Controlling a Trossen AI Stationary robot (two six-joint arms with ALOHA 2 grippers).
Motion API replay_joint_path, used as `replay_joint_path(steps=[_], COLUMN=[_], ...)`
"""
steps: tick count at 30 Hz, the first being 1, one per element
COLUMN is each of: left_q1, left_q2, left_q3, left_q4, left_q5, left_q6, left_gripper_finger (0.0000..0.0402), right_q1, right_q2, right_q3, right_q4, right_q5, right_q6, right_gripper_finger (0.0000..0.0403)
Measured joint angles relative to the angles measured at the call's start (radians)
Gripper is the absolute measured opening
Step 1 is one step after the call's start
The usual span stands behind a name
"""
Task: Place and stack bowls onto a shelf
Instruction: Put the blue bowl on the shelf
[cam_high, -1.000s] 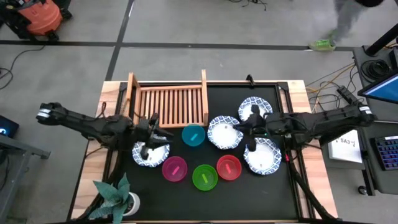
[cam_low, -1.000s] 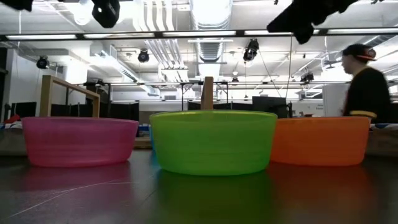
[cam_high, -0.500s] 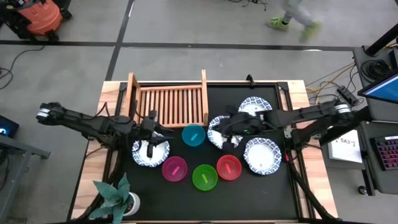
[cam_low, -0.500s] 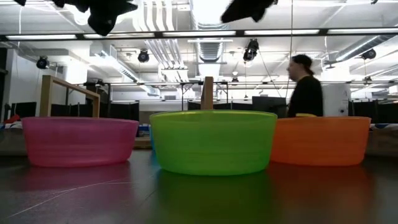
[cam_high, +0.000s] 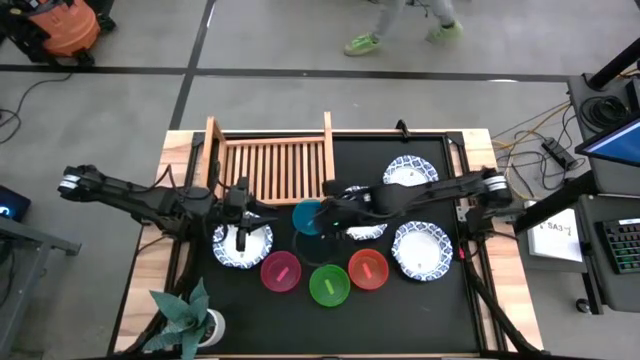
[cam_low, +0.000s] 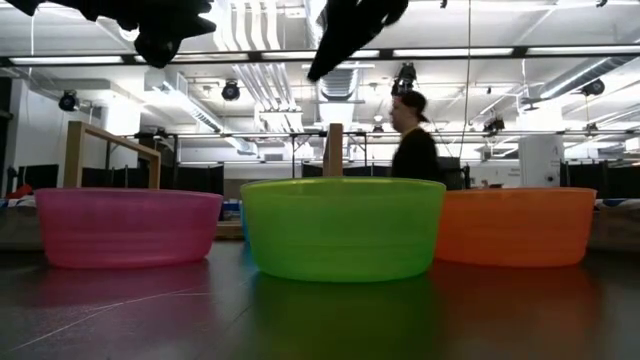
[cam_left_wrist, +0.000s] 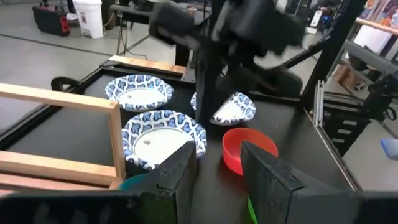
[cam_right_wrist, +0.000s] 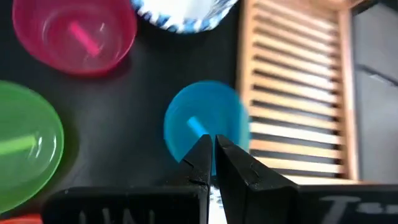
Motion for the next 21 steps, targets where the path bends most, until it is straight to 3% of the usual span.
replay_joint_path(steps=[8,21], left_q1=[0.000,0.000], left_q2=[-0.003,-0.012], left_q3=[0.008,0.013], left_q4=[0.001,-0.054], left_q5=[0.000,0.000], left_q6=[-0.011,-0.001], left_gripper_finger=[0.0111,0.0111], right_q1=[0.000,0.000], right_q2=[0.123,0.232], right_q3=[0.077,0.084], right_q4=[-0.094,-0.078], right_q5=[-0.072,-0.071], right_q6=[-0.022,-0.039], right_gripper_finger=[0.0011,0.0011])
